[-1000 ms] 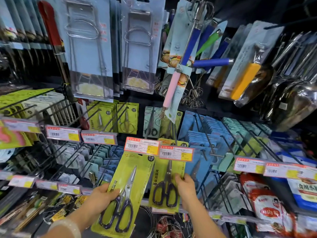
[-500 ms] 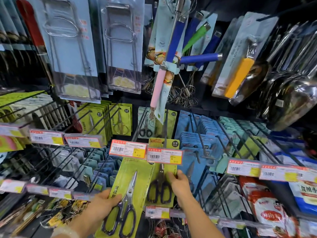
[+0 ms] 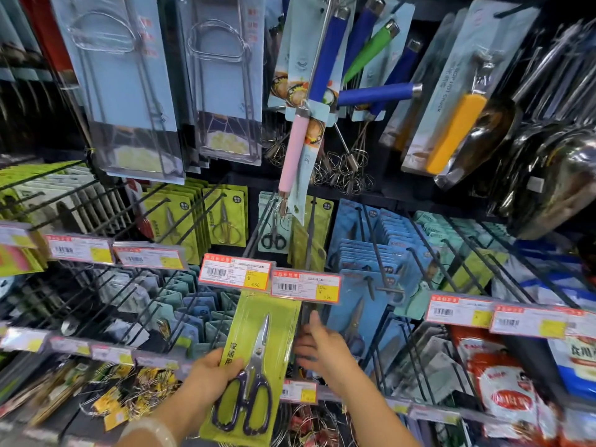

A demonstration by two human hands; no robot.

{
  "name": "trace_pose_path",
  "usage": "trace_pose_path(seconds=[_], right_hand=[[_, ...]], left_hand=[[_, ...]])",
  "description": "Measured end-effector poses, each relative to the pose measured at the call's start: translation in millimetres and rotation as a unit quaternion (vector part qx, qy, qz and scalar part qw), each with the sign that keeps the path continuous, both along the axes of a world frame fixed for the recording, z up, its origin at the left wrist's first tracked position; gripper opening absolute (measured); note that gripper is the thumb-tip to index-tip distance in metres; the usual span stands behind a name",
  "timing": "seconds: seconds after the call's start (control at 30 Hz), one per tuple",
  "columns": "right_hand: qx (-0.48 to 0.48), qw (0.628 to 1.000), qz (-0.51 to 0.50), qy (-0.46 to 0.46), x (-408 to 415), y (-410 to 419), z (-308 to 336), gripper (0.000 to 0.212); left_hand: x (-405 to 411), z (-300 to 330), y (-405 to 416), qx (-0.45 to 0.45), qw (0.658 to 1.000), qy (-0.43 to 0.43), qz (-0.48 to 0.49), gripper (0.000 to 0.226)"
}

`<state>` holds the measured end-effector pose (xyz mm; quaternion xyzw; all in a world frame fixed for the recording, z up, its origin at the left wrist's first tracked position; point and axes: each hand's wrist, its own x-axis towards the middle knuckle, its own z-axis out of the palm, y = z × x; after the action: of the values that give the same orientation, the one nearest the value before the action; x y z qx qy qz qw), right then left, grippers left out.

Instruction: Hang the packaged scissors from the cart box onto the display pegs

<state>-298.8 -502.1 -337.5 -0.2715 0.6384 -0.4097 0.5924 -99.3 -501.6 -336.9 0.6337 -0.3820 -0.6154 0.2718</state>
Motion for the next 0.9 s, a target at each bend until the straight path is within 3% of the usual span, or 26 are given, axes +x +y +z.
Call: trace_pose_path(seconds=[0.03, 0.1, 0.23, 0.37, 0.53, 0.9], right_hand=[[-0.015, 0.999, 0.042, -0.023, 1, 8, 4, 0.04], [-0.041, 0.993, 0.104, 0.036, 1, 19, 5, 0.036], [-0.094, 0.98, 0.09, 0.148, -1, 28, 8, 0.012], [-0.127, 0.968, 0.08, 0.202, 1, 34, 7, 0.018], [-0.181, 0.965, 0.023, 0.19, -2, 32, 22, 0.011], [-0.189, 0.964, -0.031, 0.182, 2, 27, 28, 0.008]], left_hand=[[-2, -6, -1, 0.003, 1.0, 0.016, 0.002, 0.041], [-8, -8, -1, 0.005, 0.999, 0.041, 0.001, 0.03], [-23, -7, 3, -0.004, 0.998, 0.069, -0.005, 0.008], [-30, -5, 5, -0.069, 0.997, 0.047, 0.004, 0.012], [-35, 6, -4, -0.118, 0.989, 0.091, -0.009, 0.007], [-37, 8, -16, -0.117, 0.987, 0.101, -0.047, 0.003]])
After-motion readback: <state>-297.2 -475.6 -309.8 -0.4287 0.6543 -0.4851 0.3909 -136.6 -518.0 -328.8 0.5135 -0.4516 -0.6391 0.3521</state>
